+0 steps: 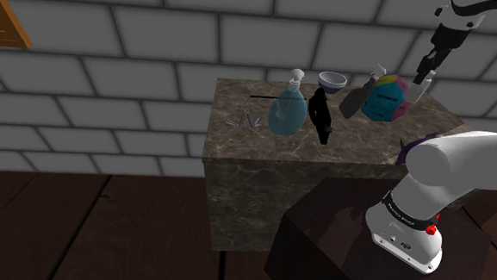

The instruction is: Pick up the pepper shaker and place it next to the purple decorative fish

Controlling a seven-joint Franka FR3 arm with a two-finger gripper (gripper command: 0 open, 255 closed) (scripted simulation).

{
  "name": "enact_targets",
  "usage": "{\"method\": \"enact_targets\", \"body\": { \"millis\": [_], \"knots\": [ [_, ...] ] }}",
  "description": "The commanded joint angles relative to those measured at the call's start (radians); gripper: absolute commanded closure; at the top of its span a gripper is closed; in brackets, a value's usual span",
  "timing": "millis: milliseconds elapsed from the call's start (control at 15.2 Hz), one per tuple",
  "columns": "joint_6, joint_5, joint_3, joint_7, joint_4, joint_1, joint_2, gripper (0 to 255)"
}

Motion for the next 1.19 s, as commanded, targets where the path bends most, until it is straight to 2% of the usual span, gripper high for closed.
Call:
{"method": "enact_targets", "body": {
  "millis": [0, 1122],
  "knots": [
    [0.021, -0.007, -0.007, 0.0, -0.026, -0.004, -0.006, 255],
    [0.253, -0.074, -0.073, 0.025, -0.235, -0.029, 0.019, 255]
  ]
}}
